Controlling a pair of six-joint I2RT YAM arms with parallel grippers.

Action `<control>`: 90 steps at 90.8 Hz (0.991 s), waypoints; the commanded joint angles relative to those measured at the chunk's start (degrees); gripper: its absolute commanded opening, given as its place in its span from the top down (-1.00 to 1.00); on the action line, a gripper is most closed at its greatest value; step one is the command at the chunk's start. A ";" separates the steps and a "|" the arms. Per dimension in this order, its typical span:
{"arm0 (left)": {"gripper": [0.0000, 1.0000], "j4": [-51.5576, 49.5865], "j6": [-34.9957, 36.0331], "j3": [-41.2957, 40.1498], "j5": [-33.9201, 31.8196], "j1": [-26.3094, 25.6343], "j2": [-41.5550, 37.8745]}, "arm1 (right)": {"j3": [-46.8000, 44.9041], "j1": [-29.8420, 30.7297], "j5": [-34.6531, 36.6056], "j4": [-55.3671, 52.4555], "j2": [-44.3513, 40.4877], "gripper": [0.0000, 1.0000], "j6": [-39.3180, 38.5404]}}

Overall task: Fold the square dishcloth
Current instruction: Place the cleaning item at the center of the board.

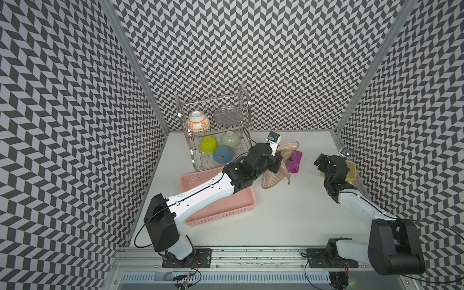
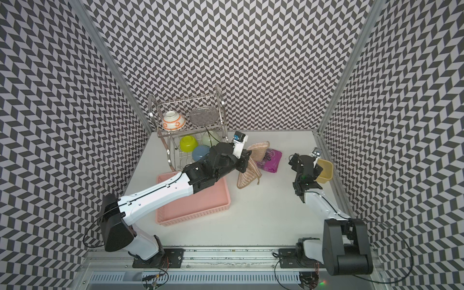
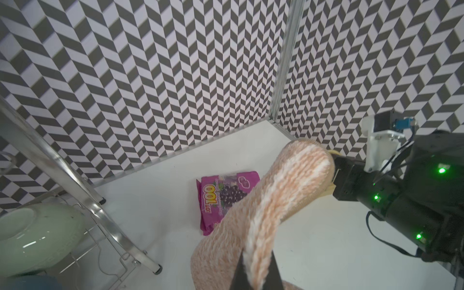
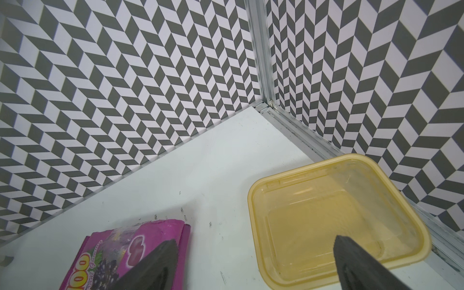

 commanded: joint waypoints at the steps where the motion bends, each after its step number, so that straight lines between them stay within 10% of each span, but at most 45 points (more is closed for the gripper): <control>1: 1.00 -2.33 -1.48 1.13 0.27 -1.03 1.59 | 2.06 0.15 0.29 -1.86 -1.51 -0.99 1.51; 35: 0.99 10.82 -6.30 -6.02 8.27 -3.18 12.34 | 3.32 0.17 -5.47 -12.52 -4.85 -0.99 8.77; 65: 0.27 19.71 -8.95 -7.01 17.20 -3.97 19.88 | 4.22 0.16 -11.93 -17.99 -4.70 -1.00 10.65; 76: -0.15 21.50 -9.21 -10.64 15.59 -4.04 16.80 | 4.05 0.28 -14.92 -18.71 -4.92 -1.00 10.48; 90: -0.22 21.57 -9.84 -16.79 9.86 -3.94 11.00 | 4.22 1.76 -18.24 -20.88 -5.79 -0.99 9.97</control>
